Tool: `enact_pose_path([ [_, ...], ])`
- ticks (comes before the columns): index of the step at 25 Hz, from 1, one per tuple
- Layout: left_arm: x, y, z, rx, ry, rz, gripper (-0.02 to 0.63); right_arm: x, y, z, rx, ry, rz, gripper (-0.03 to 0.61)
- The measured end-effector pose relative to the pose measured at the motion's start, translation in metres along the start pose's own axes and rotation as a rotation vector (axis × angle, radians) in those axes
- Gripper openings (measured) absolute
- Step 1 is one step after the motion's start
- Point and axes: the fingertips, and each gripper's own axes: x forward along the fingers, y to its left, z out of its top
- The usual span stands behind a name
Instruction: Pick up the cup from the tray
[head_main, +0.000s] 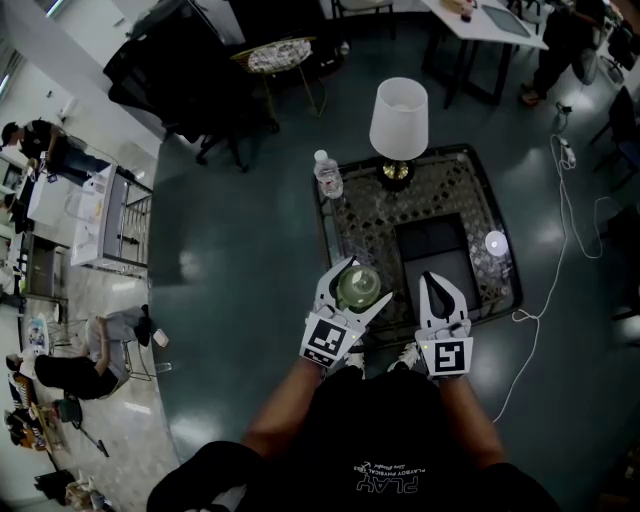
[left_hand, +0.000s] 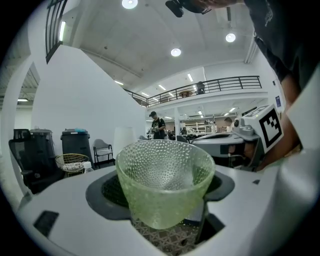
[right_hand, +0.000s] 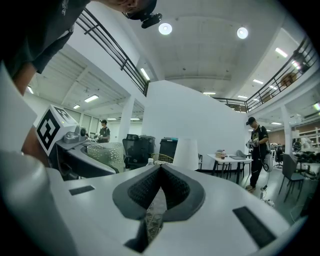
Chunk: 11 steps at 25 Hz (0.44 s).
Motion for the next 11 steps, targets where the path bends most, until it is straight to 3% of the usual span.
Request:
enact_pose_path([
  [11,0.011,-0.004,-0.004,0.003,0.01,-0.019,0.399,0.007,-0.005,-0.004,-0.005,-0.004,0.001,0.009],
])
